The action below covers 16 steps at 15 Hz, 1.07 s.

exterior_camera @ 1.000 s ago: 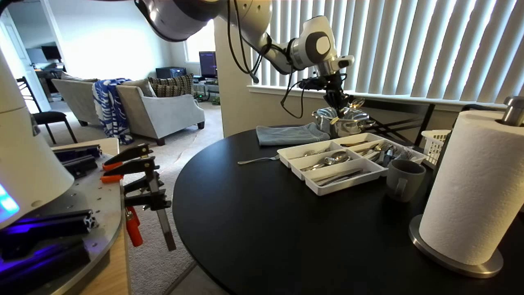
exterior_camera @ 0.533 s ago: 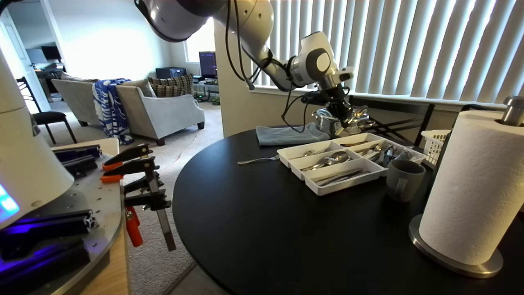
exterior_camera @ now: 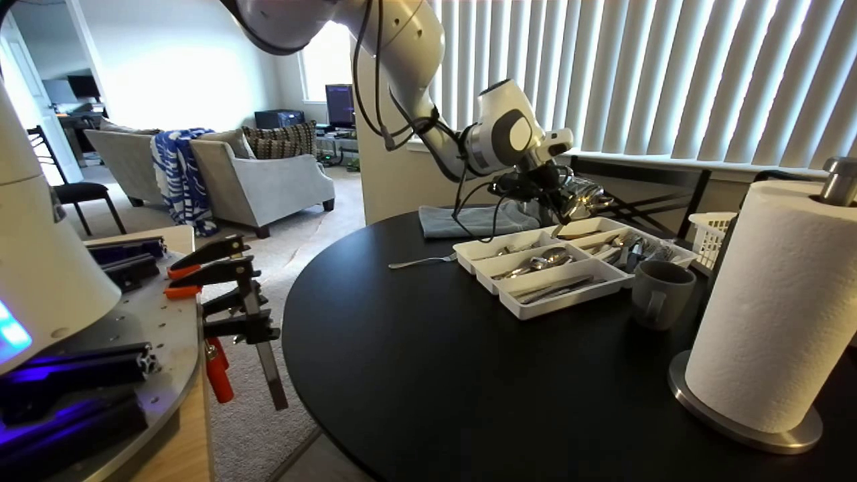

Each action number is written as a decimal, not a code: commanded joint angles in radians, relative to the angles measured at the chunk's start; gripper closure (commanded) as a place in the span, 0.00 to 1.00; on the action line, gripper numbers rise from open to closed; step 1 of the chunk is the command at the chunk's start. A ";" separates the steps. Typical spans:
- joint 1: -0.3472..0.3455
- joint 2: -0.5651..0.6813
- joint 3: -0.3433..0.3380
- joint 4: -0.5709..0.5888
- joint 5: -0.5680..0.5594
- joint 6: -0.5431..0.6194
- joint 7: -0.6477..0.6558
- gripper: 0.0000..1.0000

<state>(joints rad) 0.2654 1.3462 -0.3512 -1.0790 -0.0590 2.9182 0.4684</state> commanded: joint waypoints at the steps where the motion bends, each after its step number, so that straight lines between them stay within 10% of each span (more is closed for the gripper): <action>1: 0.020 -0.005 -0.028 -0.032 0.020 0.043 -0.011 0.97; 12: 0.067 -0.053 -0.076 -0.129 0.027 0.088 0.004 0.99; 14: 0.054 -0.205 0.059 -0.300 0.012 0.069 -0.109 0.99; 16: 0.102 -0.270 0.038 -0.370 0.009 0.004 -0.105 0.99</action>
<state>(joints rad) 0.3173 1.2470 -0.3384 -1.2546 -0.0515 2.9967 0.4232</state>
